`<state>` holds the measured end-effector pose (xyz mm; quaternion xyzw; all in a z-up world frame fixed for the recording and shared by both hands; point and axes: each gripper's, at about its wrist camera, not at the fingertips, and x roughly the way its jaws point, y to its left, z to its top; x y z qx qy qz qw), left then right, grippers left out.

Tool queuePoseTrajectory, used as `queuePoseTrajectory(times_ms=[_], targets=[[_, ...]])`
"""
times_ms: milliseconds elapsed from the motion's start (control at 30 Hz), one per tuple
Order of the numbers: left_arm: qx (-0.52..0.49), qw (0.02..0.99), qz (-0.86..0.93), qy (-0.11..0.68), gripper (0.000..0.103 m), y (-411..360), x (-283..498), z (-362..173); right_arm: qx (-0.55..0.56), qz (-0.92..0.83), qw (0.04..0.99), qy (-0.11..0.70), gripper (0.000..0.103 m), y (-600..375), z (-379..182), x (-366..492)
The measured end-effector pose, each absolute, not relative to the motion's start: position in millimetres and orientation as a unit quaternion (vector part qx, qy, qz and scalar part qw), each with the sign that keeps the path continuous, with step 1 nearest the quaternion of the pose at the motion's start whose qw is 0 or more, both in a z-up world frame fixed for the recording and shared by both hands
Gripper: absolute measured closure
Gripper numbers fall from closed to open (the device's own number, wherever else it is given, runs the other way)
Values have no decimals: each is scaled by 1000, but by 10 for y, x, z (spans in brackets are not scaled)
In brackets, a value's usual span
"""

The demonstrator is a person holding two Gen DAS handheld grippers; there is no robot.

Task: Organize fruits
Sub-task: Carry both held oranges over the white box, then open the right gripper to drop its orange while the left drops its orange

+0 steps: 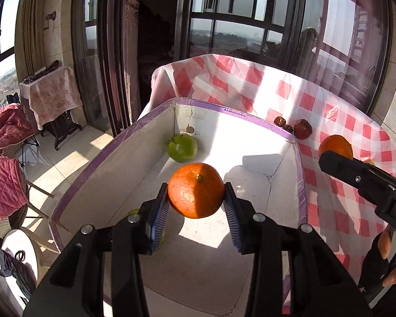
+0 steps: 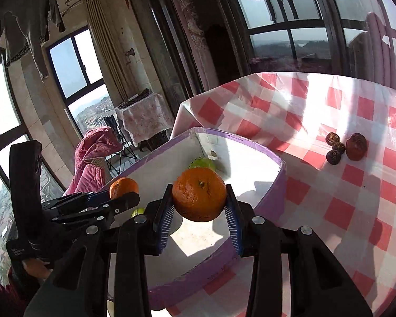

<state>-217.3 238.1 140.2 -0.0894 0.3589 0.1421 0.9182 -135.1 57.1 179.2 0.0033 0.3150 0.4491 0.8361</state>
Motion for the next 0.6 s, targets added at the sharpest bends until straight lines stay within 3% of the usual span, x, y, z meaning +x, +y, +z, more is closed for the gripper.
queuePoseTrajectory(times_ms=[300, 400, 600], targets=[[14, 878, 124, 461, 62, 2390, -2013, 840, -154, 393, 807, 413, 65, 1384, 1182, -1237], [28, 873, 105, 476, 62, 2388, -1980, 818, -267, 344, 809, 394, 65, 1543, 1016, -1286], [46, 850, 95, 516, 62, 2475, -1854, 738, -348, 333, 776, 407, 65, 1727, 936, -1239]])
